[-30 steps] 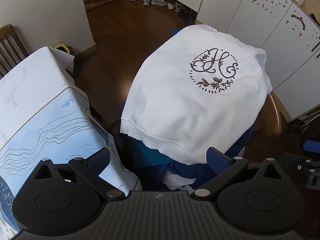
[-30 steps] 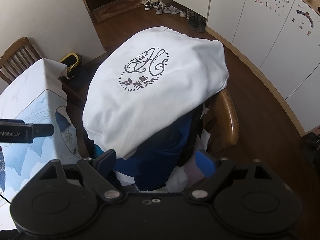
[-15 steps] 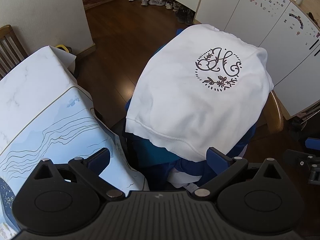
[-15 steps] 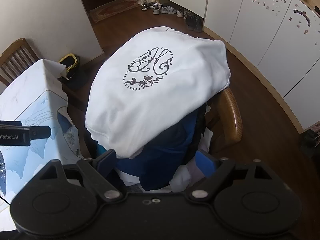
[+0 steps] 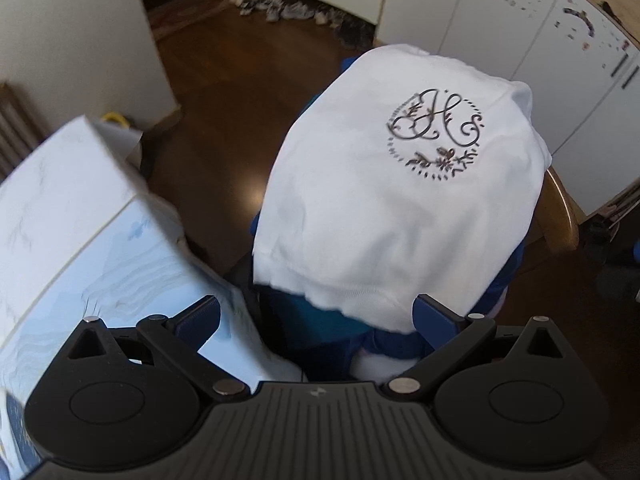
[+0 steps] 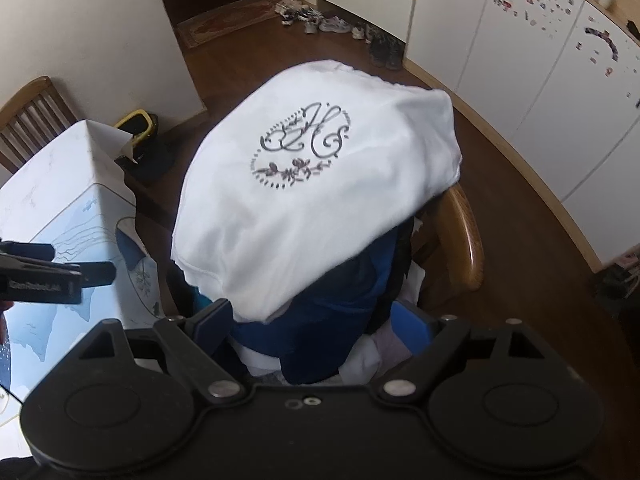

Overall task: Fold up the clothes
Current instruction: 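Grasp the sweatshirt hem with the right gripper while the left gripper grasps it too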

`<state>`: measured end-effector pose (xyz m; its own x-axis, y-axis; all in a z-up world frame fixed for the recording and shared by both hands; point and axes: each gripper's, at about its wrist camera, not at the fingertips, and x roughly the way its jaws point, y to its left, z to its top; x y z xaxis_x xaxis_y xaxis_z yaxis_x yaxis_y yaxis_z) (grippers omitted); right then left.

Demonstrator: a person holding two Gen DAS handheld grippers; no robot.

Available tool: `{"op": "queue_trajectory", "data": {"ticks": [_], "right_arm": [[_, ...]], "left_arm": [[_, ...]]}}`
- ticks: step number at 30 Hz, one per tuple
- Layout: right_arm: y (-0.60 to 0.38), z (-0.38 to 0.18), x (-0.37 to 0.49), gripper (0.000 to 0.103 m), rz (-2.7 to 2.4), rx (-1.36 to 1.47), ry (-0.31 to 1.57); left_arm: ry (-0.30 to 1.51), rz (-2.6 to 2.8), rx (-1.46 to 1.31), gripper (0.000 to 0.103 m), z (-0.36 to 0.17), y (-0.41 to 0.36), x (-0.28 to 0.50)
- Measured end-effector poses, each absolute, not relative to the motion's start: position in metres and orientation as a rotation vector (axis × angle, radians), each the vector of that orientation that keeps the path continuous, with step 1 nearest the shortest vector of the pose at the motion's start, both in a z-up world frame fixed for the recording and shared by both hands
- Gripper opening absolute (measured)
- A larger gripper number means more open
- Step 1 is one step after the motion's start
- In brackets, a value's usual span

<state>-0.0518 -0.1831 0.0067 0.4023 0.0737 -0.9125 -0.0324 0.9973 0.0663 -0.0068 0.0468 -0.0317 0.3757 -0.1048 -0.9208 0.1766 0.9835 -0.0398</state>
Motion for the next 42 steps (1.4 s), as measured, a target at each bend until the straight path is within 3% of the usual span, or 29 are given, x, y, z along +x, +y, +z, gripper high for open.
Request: {"op": "queue_trajectory", "data": {"ticks": [6, 17, 32, 38, 42], "right_arm": [[-0.226, -0.003, 0.005, 0.103, 0.099, 0.014, 1.127], [-0.261, -0.074, 0.129, 0.103, 0.189, -0.022, 1.228], [-0.243, -0.113, 0.158, 0.103, 0.237, -0.164, 1.274], [-0.239, -0.091, 0.147, 0.103, 0.272, -0.199, 1.239], [-0.236, -0.065, 0.138, 0.103, 0.329, -0.202, 1.189]], "left_arm": [[1.155, -0.199, 0.092, 0.103, -0.055, 0.012, 0.036], [1.237, -0.137, 0.045, 0.102, -0.121, -0.036, 0.103], [1.324, -0.138, 0.013, 0.103, -0.158, -0.042, 0.126], [1.33, -0.16, 0.01, 0.059, -0.147, -0.054, 0.132], [1.285, -0.124, -0.014, 0.014, -0.135, -0.049, 0.133]]}}
